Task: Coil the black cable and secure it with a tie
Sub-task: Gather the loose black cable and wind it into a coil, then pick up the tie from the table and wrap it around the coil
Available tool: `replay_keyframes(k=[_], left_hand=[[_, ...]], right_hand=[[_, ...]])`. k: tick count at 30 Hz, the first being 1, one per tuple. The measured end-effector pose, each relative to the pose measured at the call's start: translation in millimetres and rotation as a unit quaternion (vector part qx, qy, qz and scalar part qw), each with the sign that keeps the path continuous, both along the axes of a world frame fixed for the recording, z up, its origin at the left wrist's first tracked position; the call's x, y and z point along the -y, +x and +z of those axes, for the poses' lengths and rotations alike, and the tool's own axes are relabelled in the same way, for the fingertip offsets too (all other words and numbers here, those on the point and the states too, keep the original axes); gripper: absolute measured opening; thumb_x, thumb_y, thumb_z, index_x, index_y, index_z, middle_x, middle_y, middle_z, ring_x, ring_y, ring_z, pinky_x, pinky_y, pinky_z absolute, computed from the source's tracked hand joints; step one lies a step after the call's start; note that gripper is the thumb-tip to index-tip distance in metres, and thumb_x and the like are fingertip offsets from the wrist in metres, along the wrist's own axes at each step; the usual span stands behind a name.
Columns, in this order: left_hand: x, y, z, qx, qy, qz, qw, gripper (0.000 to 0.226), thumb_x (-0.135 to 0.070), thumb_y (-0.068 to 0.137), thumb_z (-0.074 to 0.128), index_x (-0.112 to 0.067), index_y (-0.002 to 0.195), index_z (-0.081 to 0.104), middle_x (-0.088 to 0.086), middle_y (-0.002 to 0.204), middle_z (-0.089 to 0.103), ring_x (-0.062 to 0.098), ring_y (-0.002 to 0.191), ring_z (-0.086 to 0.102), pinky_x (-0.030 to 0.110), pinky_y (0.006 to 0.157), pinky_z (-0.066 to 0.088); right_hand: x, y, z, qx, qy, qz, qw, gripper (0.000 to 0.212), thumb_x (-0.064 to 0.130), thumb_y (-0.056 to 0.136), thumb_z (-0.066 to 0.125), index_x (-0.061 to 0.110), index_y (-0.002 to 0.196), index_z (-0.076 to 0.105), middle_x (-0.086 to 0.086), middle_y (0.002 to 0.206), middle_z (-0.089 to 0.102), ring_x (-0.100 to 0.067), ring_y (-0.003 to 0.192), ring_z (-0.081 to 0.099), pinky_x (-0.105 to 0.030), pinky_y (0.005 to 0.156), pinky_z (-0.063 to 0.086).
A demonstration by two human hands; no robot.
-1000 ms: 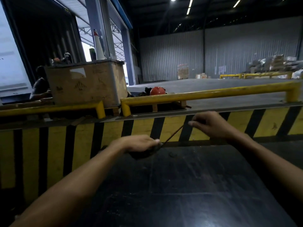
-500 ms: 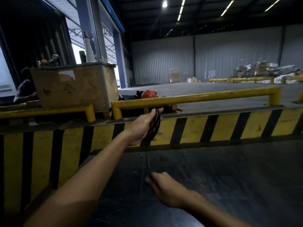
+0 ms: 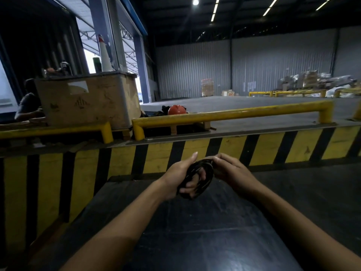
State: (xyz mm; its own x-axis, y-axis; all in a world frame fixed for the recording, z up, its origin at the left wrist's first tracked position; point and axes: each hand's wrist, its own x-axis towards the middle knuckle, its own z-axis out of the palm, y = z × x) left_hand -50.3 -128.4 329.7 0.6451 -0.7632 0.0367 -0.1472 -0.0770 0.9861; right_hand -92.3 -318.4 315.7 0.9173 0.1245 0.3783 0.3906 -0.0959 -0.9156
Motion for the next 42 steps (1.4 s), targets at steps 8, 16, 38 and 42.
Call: replay_keyframes(k=[8,16,38,42], left_hand=[[33,-5,-25,-0.091,-0.069,0.235,0.965,0.062,-0.073,0.077,0.049,-0.016,0.052,0.049,-0.005,0.036,0.033,0.01,0.03,0.026,0.022,0.038,0.032],[73,-11,-79,-0.074,-0.069,0.414,0.905,0.049,-0.059,0.086,0.05,-0.014,0.065,0.054,0.001,0.055,0.048,0.012,0.042,0.042,0.021,0.037,0.033],[70,-63,-262,0.027,0.299,0.417,0.858,0.016,-0.021,0.077,0.067,-0.019,0.064,0.059,0.001,0.068,0.064,0.015,0.066,0.058,0.029,0.064,0.047],[68,-64,-270,0.048,0.346,0.371,0.861,0.002,-0.021,0.078,0.067,-0.018,0.079,0.066,0.002,0.082,0.07,0.018,0.078,0.065,0.033,0.074,0.054]], right_hand=[[-26,-8,-49,-0.066,0.233,-0.119,0.963,0.023,0.028,0.091,0.055,0.012,0.087,0.072,-0.006,0.087,0.075,-0.018,0.084,0.069,-0.031,0.074,0.054],[-33,-27,-104,-0.006,0.079,-0.212,0.974,0.029,0.033,0.097,0.043,0.047,0.089,0.067,0.022,0.084,0.071,0.011,0.087,0.063,-0.01,0.068,0.047],[95,-72,-285,-0.22,-0.33,-0.097,0.913,0.025,0.015,0.086,0.065,0.012,0.111,0.068,-0.007,0.104,0.074,-0.016,0.088,0.067,-0.018,0.073,0.044],[88,-67,-315,-0.214,-0.493,0.019,0.843,0.035,0.016,0.085,0.062,0.018,0.12,0.06,-0.01,0.119,0.064,-0.023,0.1,0.064,-0.029,0.084,0.051]])
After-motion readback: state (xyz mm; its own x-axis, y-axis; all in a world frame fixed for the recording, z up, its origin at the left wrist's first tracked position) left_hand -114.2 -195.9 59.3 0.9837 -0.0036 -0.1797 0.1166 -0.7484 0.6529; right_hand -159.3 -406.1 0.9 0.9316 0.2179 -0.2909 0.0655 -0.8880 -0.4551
